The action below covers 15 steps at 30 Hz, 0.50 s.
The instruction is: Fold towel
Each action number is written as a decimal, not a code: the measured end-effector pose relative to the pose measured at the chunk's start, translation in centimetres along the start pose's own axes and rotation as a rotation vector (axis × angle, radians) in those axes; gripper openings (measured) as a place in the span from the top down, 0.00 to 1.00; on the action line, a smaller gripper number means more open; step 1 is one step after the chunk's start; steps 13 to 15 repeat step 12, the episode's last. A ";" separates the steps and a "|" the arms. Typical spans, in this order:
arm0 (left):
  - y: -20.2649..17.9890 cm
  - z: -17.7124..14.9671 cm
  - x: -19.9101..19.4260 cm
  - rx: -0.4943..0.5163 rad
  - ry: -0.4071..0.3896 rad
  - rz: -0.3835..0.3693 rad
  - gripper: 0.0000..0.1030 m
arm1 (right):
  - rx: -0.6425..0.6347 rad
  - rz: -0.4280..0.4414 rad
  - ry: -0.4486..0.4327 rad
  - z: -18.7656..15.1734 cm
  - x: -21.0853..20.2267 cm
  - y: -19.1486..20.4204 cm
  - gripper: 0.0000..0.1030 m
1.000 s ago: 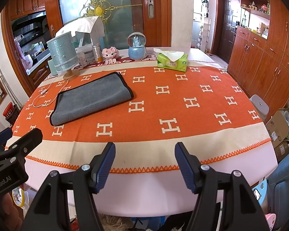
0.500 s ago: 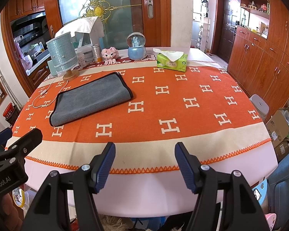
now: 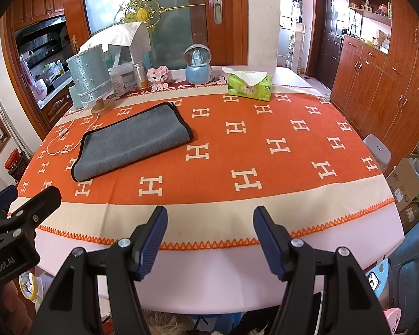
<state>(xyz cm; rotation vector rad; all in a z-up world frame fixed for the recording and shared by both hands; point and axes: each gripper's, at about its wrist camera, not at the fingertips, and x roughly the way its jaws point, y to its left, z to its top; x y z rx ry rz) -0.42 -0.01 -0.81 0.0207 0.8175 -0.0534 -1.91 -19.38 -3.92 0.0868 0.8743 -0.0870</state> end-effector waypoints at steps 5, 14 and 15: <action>-0.2 0.0 0.1 0.001 0.001 0.000 0.01 | 0.002 0.000 0.003 -0.2 0.1 0.0 0.38; -0.2 -0.2 0.2 0.001 0.007 0.001 0.01 | 0.003 0.001 0.005 -0.2 0.1 0.0 0.38; -0.2 -0.2 0.2 0.001 0.007 0.001 0.01 | 0.003 0.001 0.005 -0.2 0.1 0.0 0.38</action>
